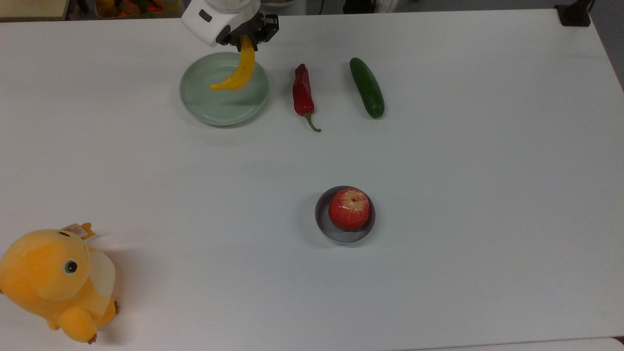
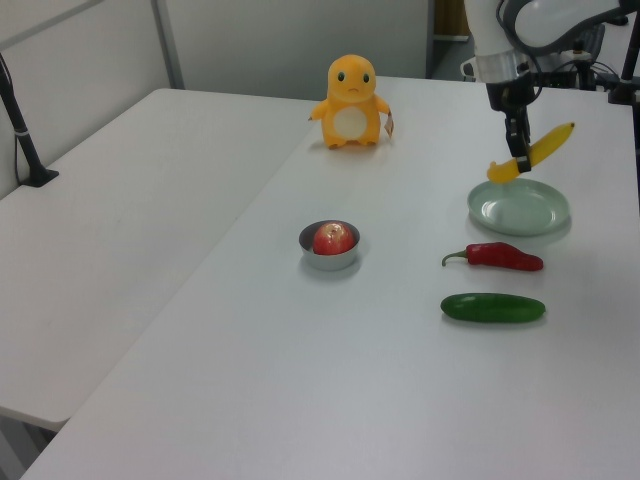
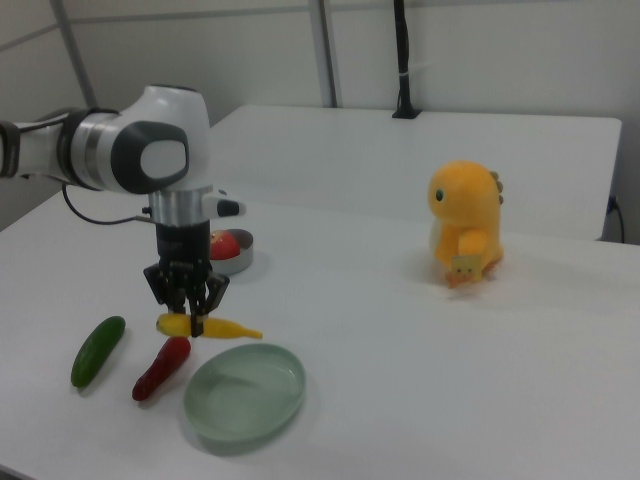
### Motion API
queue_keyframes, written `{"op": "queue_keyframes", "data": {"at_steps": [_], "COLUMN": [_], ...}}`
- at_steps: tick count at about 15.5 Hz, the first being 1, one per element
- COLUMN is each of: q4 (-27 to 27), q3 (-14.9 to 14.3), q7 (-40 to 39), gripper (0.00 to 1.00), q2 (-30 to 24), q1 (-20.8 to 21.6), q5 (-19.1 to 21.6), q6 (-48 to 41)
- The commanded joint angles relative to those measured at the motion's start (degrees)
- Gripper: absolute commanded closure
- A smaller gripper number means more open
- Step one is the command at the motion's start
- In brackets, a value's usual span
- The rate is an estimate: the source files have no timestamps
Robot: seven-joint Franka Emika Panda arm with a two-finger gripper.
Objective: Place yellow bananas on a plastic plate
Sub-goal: 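Lower the banana onto the plate and open the gripper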
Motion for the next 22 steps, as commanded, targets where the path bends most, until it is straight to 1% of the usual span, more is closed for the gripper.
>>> {"op": "queue_keyframes", "data": {"at_steps": [1, 3, 4, 6, 9, 11, 12, 14, 15, 16, 17, 18, 19, 20, 21, 22], "q4": [-5.99, -7.31, -8.28, -9.95, -14.51, -15.49, -15.41, -15.4, -15.4, -15.4, -15.4, -15.32, -15.32, -15.23, -15.23, -15.23], "q3": [-0.13, -0.22, -0.3, -0.39, -0.39, -0.39, -0.39, -0.39, -0.39, -0.39, -0.39, -0.39, -0.39, -0.39, -0.39, -0.39], "q7": [-1.28, -1.28, -1.28, -1.28, -0.67, -0.66, -0.66, -0.57, -0.57, -0.49, -0.49, -0.49, -0.49, -0.49, -0.4, -0.31], "gripper": [0.9, 0.9, 0.9, 0.9, 0.9, 0.89, 0.86, 0.75, 0.66, 0.53, 0.47, 0.45, 0.36, 0.22, 0.11, 0.03], "q2": [-1.78, -1.78, -1.86, -1.78, -1.87, -1.69, -1.69, -1.69, -1.69, -1.69, -1.69, -1.69, -1.69, -1.69, -1.69, -1.69], "q1": [-0.19, -1.42, -1.77, -2.13, -2.39, -2.22, -2.3, -2.39, -2.31, -2.39, -2.39, -2.39, -2.39, -2.39, -2.48, -2.48], "q5": [0.17, 0.0, -0.01, -0.01, -0.01, -0.01, -0.01, -0.01, -0.01, -0.01, -0.01, -0.01, -0.01, -0.01, -0.01, -0.01], "q6": [4.99, 6.92, 10.33, 14.3, 22.12, 24.94, 24.95, 24.52, 24.51, 24.43, 24.25, 23.9, 23.64, 23.64, 23.55, 23.55]}}
